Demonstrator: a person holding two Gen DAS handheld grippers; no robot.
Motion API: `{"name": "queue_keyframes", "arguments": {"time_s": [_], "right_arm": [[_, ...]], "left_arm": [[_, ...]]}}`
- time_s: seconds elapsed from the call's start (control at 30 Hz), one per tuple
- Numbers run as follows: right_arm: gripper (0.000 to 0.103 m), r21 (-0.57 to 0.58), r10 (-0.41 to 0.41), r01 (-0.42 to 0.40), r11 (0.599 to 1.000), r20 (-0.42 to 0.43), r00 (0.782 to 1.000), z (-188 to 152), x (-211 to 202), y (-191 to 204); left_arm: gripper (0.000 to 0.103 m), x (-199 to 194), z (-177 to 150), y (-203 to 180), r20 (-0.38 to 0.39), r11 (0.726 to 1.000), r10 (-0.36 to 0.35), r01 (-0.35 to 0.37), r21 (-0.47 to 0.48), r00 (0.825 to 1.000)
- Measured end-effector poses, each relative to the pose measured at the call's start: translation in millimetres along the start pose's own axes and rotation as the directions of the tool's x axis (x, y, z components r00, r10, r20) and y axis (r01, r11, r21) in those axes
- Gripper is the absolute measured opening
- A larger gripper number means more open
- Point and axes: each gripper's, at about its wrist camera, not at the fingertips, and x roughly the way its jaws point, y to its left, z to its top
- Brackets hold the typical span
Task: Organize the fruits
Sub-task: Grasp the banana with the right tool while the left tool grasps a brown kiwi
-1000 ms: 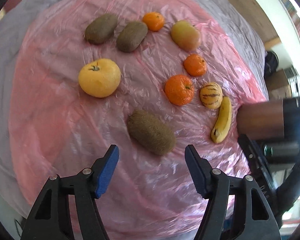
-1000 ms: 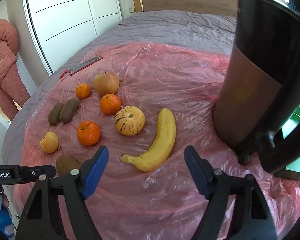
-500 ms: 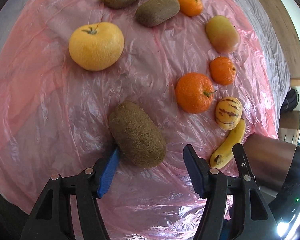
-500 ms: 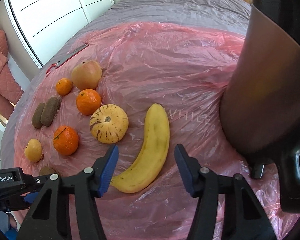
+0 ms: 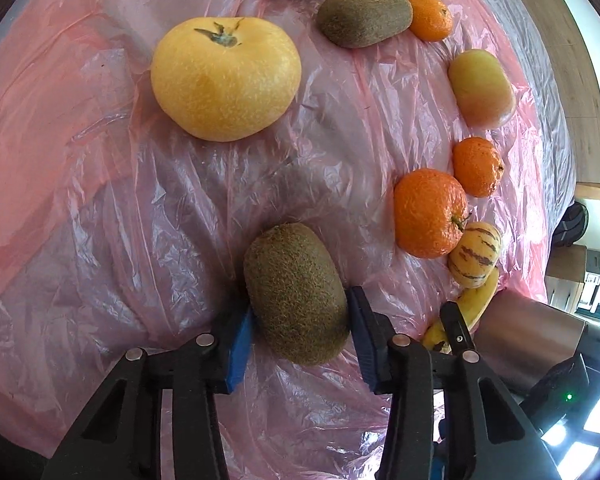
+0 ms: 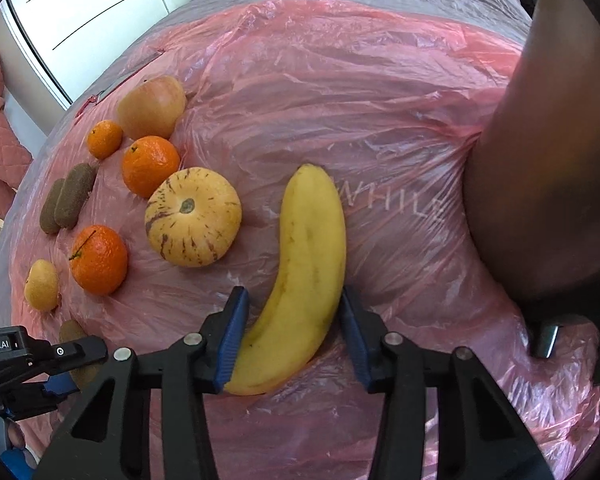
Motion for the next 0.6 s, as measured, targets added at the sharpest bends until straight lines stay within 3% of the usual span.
{"name": "queue_keyframes", "arguments": {"time_s": [0.07, 0.3, 0.47, 0.6], "right_arm": [[0.043, -0.019, -0.012, 0.012, 1.000, 0.002, 1.000, 0, 1, 3], [0.013, -0.036, -0.012, 0.012, 0.999, 0.015, 1.000, -1, -3, 5], [0.010, -0.028, -0.002, 0.003, 1.000, 0.035, 0.999, -9, -15, 3], [0.009, -0.015, 0.002, -0.001, 1.000, 0.063, 0.998, -9, -24, 5]], "left_arm": [[0.039, 1, 2, 5, 0.000, 1.000, -0.011, 0.011, 0.008, 1.000], [0.038, -3, 3, 28, -0.019, 0.997, -0.077, 0.077, 0.000, 0.997], [0.037, -10, 6, 47, -0.035, 0.988, -0.152, 0.151, -0.033, 0.988], [0.037, -18, 3, 53, -0.034, 0.985, -0.170, 0.170, -0.009, 0.985]]}}
